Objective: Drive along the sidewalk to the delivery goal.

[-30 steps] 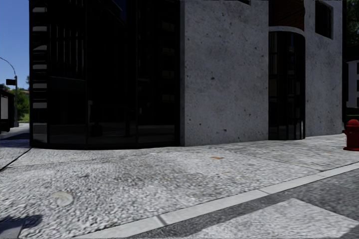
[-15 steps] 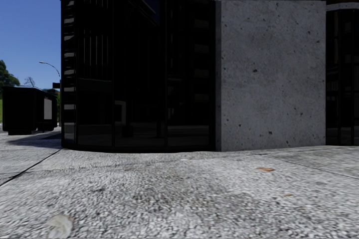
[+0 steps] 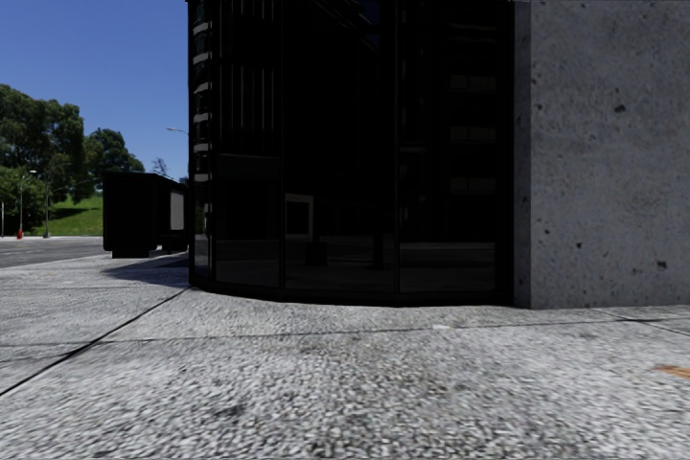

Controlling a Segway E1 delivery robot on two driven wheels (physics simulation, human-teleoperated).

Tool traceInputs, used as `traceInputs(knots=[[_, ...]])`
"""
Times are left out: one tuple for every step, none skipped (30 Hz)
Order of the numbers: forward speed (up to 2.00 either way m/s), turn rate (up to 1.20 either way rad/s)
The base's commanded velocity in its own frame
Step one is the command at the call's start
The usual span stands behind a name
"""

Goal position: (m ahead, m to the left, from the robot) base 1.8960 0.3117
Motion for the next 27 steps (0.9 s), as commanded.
traceInputs(knots=[[1.29,0.51],[1.29,0.51],[1.29,0.51],[1.28,0.51],[1.27,0.51],[1.27,0.51],[1.27,0.51],[1.27,0.51],[1.26,0.51],[1.24,0.51],[1.15,0.51],[1.15,0.51],[1.04,0.51],[1.00,0.53],[0.97,0.56],[0.95,0.57],[0.95,0.57],[0.95,0.57],[0.94,0.57],[0.94,0.57],[0.94,0.57],[0.94,0.57],[0.94,0.57],[0.94,0.57],[0.94,0.57],[0.94,0.57],[0.94,0.57]])
